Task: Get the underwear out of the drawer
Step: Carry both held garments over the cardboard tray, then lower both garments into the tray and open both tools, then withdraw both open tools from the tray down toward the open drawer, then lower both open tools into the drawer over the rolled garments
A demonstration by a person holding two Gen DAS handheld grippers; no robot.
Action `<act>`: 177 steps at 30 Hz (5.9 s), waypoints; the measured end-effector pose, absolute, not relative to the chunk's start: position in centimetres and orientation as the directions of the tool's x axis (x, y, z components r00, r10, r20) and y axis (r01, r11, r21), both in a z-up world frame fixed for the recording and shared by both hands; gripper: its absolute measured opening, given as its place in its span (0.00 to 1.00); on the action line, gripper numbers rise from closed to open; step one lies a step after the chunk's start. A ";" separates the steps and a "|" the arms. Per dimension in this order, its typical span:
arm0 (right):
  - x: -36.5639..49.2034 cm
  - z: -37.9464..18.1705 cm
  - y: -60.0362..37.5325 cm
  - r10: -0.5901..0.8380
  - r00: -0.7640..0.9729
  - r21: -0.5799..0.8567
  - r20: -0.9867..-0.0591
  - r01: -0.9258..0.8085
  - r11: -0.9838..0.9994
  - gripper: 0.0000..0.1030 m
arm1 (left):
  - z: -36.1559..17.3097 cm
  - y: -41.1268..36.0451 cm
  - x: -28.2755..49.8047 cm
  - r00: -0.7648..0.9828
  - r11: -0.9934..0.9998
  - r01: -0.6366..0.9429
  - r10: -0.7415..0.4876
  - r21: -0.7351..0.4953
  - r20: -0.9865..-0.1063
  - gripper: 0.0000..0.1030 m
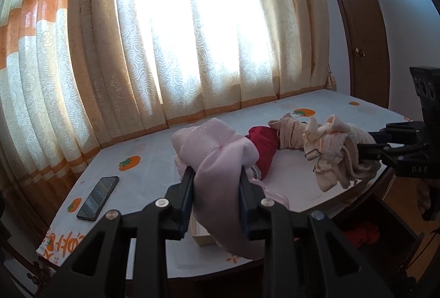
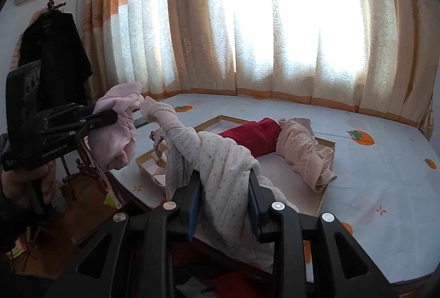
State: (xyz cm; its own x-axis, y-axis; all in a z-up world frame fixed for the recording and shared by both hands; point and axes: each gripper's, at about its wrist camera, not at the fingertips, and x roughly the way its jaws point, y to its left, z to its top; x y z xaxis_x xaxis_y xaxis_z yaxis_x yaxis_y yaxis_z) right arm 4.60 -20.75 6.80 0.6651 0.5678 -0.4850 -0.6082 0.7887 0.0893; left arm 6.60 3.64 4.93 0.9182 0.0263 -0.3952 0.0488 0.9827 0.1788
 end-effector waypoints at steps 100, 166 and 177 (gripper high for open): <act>11.2 6.4 -21.4 0.382 0.706 0.038 -0.597 -0.450 0.892 0.74 | 2.9 3.0 19.0 0.814 0.987 0.149 -0.086 0.064 -0.574 0.84; 0.5 -8.5 -21.7 0.244 0.498 -0.241 -0.832 -0.721 0.650 0.75 | -10.8 -1.9 4.7 0.611 0.965 0.263 -0.151 0.020 -0.777 0.90; 1.1 -11.4 -19.3 0.145 0.472 -0.322 -0.869 -0.764 0.559 0.72 | -12.1 -3.8 5.3 0.529 0.934 0.353 -0.154 0.052 -0.834 0.91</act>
